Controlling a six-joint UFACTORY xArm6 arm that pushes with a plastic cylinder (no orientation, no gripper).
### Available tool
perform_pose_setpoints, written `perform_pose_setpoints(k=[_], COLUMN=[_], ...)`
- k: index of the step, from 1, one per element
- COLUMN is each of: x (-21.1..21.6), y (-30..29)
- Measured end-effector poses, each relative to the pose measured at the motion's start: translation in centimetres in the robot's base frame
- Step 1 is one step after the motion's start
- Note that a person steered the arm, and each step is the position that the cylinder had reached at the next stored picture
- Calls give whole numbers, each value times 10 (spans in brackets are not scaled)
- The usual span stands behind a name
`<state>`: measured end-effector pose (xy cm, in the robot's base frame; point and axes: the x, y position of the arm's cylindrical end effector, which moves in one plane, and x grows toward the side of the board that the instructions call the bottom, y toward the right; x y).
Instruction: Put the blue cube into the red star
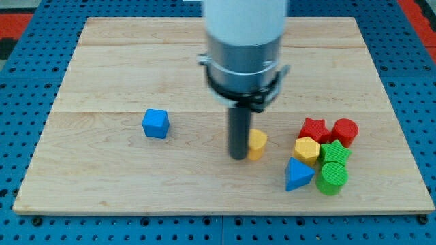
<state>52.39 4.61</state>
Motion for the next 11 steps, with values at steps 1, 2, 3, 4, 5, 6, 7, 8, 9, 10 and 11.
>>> perform_pose_setpoints(k=[1, 2, 3, 4, 5, 6, 7, 8, 9, 10, 11], x=[1, 15, -5, -47, -56, -57, -85, -104, -78, -51, -72], y=[-41, -124, -189, -188, -89, -5, -37, -21, 38, 60, 65])
